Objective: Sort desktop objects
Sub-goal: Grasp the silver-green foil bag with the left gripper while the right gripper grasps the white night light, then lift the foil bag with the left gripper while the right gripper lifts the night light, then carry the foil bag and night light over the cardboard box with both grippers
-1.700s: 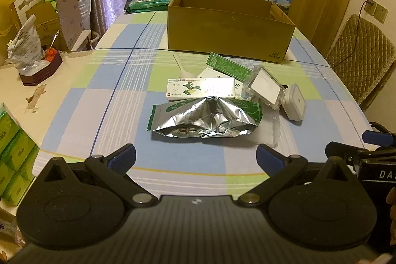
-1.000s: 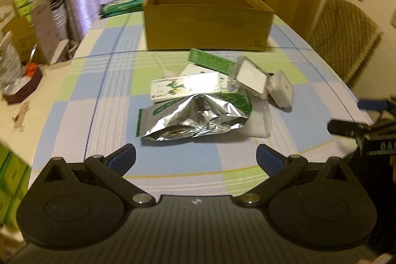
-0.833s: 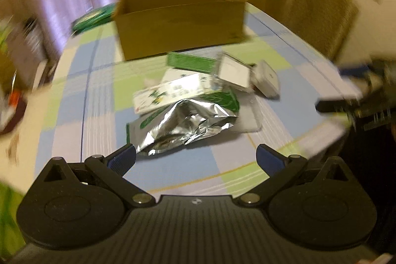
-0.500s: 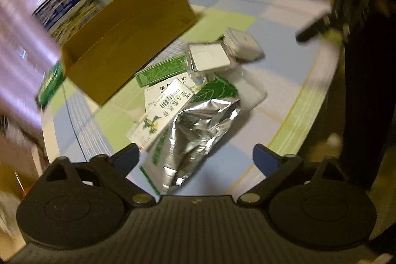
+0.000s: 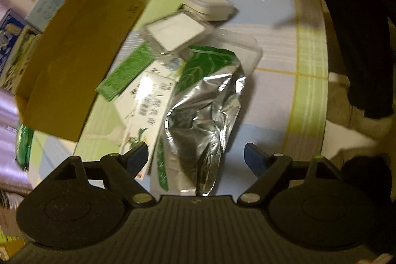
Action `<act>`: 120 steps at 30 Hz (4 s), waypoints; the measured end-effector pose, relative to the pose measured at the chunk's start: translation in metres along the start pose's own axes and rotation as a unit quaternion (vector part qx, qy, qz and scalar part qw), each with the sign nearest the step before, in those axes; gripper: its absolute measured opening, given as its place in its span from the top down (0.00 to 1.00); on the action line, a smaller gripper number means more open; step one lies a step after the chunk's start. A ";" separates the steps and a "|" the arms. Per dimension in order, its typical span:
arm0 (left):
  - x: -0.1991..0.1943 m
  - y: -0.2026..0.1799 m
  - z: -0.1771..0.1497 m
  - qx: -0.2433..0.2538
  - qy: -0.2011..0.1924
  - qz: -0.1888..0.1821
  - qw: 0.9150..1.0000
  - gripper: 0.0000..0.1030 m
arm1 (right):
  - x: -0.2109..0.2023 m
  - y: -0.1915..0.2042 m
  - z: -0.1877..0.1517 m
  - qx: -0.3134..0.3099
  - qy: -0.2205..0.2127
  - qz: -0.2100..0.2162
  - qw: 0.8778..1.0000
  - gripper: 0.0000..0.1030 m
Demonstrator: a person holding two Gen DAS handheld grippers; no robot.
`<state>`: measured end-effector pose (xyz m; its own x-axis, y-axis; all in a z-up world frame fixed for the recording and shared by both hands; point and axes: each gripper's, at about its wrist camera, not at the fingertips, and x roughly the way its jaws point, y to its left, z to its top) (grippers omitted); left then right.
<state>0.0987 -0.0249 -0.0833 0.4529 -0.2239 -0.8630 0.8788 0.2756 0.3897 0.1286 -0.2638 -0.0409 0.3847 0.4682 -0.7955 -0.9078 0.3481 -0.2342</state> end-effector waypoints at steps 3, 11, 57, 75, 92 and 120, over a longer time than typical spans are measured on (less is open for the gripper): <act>0.012 -0.001 0.002 0.026 0.006 0.001 1.000 0.21 | 0.008 -0.003 0.001 -0.012 0.006 0.003 1.000 0.02; 0.033 0.009 0.006 0.043 0.017 -0.028 0.999 0.29 | 0.026 -0.011 0.002 -0.023 0.018 0.008 1.000 0.02; 0.051 0.018 0.028 0.036 0.025 -0.111 0.993 0.33 | 0.055 -0.031 -0.008 0.054 0.084 0.067 0.993 0.39; 0.063 0.041 0.035 -0.005 0.047 -0.146 0.988 0.55 | 0.062 -0.035 -0.012 0.056 0.087 0.069 0.992 0.37; 0.034 0.044 0.042 -0.061 0.080 -0.128 0.987 0.59 | 0.041 -0.048 -0.012 0.134 0.076 0.047 0.987 0.39; -0.044 0.051 0.079 -0.226 0.088 -0.049 0.969 0.59 | -0.025 -0.039 0.002 0.184 0.016 0.024 0.982 0.39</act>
<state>0.1350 -0.0751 0.0000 0.3034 -0.1165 -0.9457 0.7427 0.6507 0.1581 0.1551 -0.2877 -0.0102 0.3322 0.4678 -0.8190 -0.8004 0.5992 0.0176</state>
